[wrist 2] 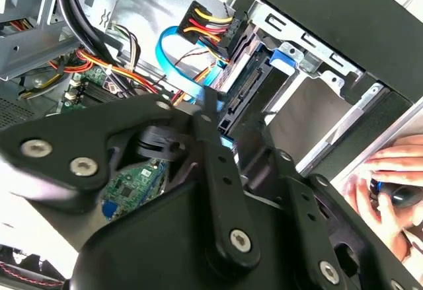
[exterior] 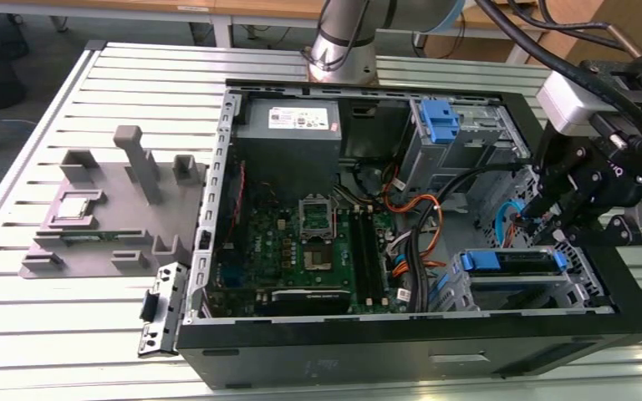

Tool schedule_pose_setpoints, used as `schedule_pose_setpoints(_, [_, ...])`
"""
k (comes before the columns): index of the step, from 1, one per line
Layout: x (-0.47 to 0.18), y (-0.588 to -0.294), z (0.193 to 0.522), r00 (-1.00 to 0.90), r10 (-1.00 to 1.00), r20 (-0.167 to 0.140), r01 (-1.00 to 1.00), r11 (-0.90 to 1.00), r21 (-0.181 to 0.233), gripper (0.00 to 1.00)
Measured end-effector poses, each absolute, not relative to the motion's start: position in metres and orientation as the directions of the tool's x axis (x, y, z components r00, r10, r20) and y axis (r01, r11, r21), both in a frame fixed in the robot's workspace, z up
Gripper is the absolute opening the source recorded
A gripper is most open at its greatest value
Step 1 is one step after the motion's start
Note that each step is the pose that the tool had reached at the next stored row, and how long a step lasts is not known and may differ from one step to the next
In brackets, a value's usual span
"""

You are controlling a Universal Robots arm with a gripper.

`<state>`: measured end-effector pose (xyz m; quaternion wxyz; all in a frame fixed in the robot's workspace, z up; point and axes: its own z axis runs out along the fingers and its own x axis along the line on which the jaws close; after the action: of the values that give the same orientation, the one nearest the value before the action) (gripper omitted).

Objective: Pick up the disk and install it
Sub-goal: 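Insert the first disk wire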

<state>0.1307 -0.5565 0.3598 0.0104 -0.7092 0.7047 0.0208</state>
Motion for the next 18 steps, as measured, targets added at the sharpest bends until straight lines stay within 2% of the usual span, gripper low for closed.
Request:
schedule_pose_setpoints(1, [0.1307,-0.5565,0.3597,0.006,-0.999,-0.044,-1.0,-0.007,0.015,0.4])
schedule_pose_setpoints(3, [0.1307,-0.5565,0.3597,0.006,-0.999,-0.044,-1.0,-0.007,0.015,0.28])
schedule_pose_setpoints(4, [0.1307,-0.5565,0.3596,0.006,-0.999,-0.044,-1.0,-0.007,0.015,0.28])
schedule_pose_setpoints(6, [0.1307,-0.5565,0.3596,0.006,-0.999,-0.044,-1.0,-0.007,0.015,0.16])
schedule_pose_setpoints(7, [0.1307,-0.5565,0.3596,0.006,-0.999,-0.044,-1.0,-0.007,0.015,0.16])
schedule_pose_setpoints(8, [0.1307,-0.5565,0.3595,0.006,-0.999,-0.044,-1.0,-0.007,0.015,0.11])
schedule_pose_setpoints(15, [0.1307,-0.5565,0.3593,0.006,-0.999,-0.044,-1.0,-0.007,0.015,0.11])
schedule_pose_setpoints(16, [0.1307,-0.5565,0.3593,0.006,-0.999,-0.044,-1.0,-0.007,0.015,0.17])
schedule_pose_setpoints(17, [0.1307,-0.5565,0.3592,0.006,-0.999,-0.044,-1.0,-0.007,0.015,0.17])
schedule_pose_setpoints(18, [0.1307,-0.5565,0.3592,0.006,-0.999,-0.044,-1.0,-0.007,0.015,0.23])
